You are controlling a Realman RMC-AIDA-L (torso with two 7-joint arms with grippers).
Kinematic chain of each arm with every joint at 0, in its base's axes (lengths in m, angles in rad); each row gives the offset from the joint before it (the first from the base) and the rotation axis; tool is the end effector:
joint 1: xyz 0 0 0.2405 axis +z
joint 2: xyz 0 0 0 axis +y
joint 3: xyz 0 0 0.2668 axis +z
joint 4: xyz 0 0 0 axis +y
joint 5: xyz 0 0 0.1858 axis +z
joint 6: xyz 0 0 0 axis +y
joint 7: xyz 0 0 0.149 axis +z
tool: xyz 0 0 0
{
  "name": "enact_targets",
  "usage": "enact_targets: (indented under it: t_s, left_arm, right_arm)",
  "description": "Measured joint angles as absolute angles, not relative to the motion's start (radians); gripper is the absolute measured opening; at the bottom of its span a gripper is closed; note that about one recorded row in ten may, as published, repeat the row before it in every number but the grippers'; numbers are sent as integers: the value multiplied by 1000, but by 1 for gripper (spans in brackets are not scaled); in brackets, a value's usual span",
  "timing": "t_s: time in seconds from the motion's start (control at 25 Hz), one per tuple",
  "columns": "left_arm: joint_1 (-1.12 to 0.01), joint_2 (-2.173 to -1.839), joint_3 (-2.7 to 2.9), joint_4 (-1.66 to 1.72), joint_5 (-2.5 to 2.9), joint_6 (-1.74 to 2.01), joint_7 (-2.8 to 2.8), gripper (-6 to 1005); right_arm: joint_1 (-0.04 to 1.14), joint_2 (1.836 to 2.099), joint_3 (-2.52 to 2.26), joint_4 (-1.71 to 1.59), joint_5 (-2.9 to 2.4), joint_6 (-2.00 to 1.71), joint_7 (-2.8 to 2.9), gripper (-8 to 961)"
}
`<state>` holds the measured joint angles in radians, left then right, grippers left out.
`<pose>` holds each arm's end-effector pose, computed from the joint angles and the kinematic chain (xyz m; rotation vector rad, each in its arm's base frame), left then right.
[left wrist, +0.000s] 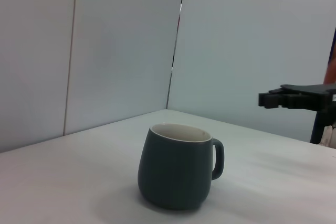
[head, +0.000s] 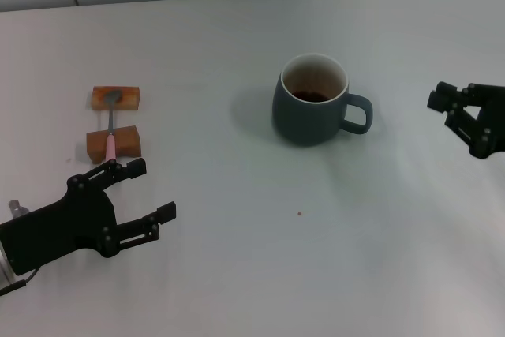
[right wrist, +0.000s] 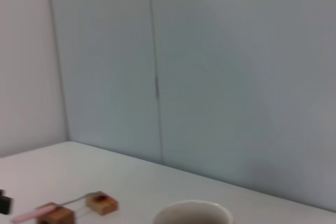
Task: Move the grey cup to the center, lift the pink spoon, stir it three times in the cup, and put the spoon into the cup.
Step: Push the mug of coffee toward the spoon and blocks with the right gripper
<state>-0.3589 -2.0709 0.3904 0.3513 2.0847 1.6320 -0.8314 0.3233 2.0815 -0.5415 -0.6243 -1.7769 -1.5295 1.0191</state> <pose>-0.3098 0.2409 -0.0287 -2.5465 -0.4904 -0.8342 0.3102 0.2832 0.0251 -2.3191 0.4580 0.7711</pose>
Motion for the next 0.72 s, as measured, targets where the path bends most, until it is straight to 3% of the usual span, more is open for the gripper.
enact_targets:
  t_s: [0.16,0.72]
  left_arm:
    - [-359,-2071,391,351,2085,1633,-831,852]
    - [-359,-2072,386,349,2085,1634,-831,850]
  right_arm:
    - [340,2085,-545,-620,-1762,-1473,1008,137]
    - [457,2085,-584,-546,-1742,-1221,922,117]
